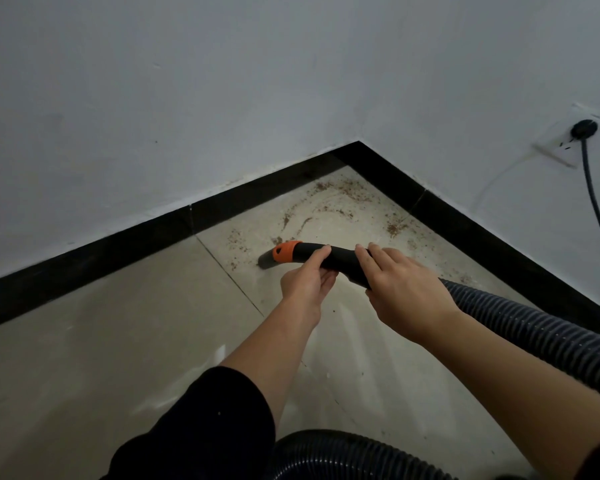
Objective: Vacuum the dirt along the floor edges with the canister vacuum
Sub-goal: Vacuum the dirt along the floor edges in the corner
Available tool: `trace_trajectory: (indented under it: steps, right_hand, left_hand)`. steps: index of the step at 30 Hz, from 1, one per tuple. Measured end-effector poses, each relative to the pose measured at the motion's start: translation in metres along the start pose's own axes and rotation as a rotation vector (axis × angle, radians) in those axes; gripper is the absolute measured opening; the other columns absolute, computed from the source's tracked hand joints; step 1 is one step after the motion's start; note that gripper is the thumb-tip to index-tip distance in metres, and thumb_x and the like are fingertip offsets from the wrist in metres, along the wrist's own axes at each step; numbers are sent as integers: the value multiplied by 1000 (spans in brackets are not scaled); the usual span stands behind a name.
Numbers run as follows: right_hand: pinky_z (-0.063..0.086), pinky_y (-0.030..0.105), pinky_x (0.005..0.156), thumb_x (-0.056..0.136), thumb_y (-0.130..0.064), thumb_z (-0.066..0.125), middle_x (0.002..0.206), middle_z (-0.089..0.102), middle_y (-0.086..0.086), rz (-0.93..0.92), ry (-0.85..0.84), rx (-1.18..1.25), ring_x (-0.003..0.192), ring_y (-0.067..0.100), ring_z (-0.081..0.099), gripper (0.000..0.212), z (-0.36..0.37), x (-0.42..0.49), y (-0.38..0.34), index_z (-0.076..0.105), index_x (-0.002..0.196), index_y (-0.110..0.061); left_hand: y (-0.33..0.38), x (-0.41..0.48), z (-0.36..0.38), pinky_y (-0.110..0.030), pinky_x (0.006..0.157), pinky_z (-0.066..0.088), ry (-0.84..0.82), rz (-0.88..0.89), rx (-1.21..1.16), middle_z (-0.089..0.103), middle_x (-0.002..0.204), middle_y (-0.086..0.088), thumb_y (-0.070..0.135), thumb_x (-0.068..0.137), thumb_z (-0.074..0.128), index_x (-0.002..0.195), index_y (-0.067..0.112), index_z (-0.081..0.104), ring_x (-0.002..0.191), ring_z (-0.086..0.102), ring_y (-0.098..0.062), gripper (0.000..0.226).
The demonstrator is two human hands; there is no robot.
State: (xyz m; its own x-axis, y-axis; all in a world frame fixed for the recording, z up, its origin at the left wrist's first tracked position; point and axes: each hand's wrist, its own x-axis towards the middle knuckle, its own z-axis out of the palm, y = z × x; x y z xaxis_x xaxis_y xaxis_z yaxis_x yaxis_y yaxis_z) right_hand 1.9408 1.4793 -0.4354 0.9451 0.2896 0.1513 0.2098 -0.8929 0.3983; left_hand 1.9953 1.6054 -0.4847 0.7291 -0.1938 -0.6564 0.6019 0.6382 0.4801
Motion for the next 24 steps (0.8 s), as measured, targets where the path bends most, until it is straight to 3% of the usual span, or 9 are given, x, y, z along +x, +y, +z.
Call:
trace_trajectory:
  steps: [11,16,24]
  right_hand:
    - [57,33,63,52,-14,90,106,68,19,-10,11,15,83,29,68,76,-2,3,-9,63,120,4]
    - [57,34,64,51,-14,90,106,68,19,-13,17,9,84,30,68,75,-3,5,-11,63,119,3]
    - [57,34,65,53,-14,90,107,68,18,-22,0,17,83,29,67,76,-7,8,-20,62,121,3]
  left_hand:
    - [7,-3,-9,-19,69,56,15,10,15,72,97,-16,15,84,75,104,2,62,83,70,-16,27]
    - [9,-5,-10,-20,71,56,17,9,17,71,95,-15,14,85,75,93,6,61,82,69,-16,18]
    - [16,-8,-17,-20,71,56,39,16,11,72,95,-15,14,85,75,98,4,61,82,69,-16,22]
